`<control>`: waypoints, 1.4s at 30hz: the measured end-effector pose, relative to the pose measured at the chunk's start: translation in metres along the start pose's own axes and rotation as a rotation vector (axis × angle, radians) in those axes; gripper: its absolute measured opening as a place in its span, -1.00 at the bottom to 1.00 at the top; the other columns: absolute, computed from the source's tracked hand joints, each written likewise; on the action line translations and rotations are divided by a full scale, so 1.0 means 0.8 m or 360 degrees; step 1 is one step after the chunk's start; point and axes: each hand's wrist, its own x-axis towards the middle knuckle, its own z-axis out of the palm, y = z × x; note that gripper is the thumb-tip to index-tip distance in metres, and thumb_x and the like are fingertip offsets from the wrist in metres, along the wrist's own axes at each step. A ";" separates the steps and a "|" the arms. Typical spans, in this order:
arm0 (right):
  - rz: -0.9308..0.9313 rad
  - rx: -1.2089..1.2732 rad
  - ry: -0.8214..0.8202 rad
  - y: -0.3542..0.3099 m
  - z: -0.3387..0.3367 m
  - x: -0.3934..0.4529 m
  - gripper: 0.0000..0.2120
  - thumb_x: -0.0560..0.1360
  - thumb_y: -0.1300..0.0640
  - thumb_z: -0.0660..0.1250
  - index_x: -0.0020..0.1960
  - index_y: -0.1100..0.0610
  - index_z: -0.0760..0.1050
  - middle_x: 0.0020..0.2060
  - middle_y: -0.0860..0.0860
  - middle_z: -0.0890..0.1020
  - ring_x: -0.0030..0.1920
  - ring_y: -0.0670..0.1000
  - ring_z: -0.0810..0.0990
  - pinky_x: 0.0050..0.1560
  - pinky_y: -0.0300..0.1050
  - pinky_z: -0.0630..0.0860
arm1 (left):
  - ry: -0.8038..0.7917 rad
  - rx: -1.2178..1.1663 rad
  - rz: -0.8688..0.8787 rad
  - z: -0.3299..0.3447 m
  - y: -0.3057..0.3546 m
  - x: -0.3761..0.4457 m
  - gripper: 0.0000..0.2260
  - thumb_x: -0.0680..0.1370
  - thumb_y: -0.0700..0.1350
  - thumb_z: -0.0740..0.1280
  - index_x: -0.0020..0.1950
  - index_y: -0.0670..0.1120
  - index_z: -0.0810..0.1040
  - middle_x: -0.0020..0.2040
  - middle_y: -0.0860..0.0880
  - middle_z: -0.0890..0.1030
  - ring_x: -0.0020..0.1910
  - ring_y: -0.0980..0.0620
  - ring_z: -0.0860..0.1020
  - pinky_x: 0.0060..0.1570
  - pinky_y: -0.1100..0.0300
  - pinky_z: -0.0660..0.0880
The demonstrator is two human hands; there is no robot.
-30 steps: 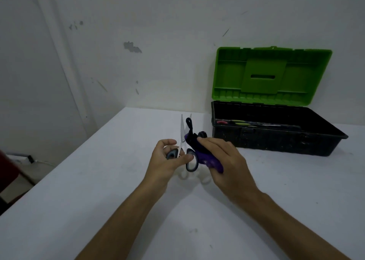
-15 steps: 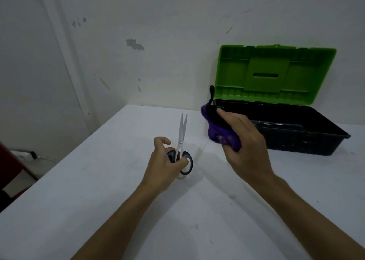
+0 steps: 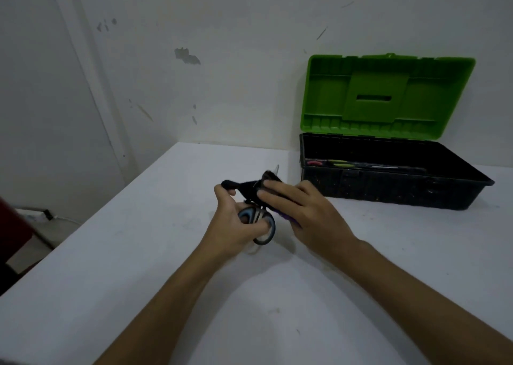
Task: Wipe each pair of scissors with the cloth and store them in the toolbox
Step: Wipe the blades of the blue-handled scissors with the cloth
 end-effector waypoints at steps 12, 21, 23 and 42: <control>0.0133 0.0019 0.0256 0.022 -0.034 0.008 -0.52 0.47 0.34 0.34 0.39 0.19 0.44 0.35 0.06 0.50 0.00 0.13 0.50 0.08 -0.07 0.45 | -0.0169 -0.0202 -0.0163 -0.002 -0.004 0.005 -0.87 0.48 -0.23 0.48 0.01 -0.15 0.64 -0.24 0.00 0.67 -0.24 0.11 0.61 -0.15 0.26 0.52; 0.0212 -0.0030 0.0124 0.033 -0.003 -0.013 -0.46 0.44 0.43 0.36 0.38 0.13 0.47 0.32 0.04 0.53 -0.08 0.14 0.48 0.00 -0.04 0.48 | -0.0148 0.0135 0.0150 -0.001 -0.002 0.003 -0.92 0.55 -0.26 0.38 -0.01 -0.24 0.52 -0.29 -0.01 0.52 -0.34 0.14 0.47 -0.28 0.35 0.43; 0.0393 -0.0090 0.0155 0.049 -0.011 -0.010 -0.46 0.41 0.44 0.36 0.35 0.14 0.49 0.28 0.05 0.56 -0.05 0.15 0.49 0.01 0.03 0.51 | -0.0160 0.0166 0.0138 -0.002 -0.003 0.004 -0.91 0.54 -0.25 0.39 0.00 -0.22 0.53 -0.28 -0.05 0.55 -0.33 0.12 0.50 -0.28 0.34 0.45; 0.0511 -0.0133 0.0213 0.043 -0.023 0.016 -0.39 0.37 0.46 0.41 0.37 0.13 0.47 0.29 0.00 0.54 -0.05 0.10 0.44 -0.03 -0.13 0.47 | 0.0073 0.0034 0.0113 -0.009 -0.003 0.012 -0.84 0.44 -0.19 0.51 -0.16 -0.20 0.55 -0.47 0.10 0.42 -0.50 0.16 0.36 -0.43 0.36 0.35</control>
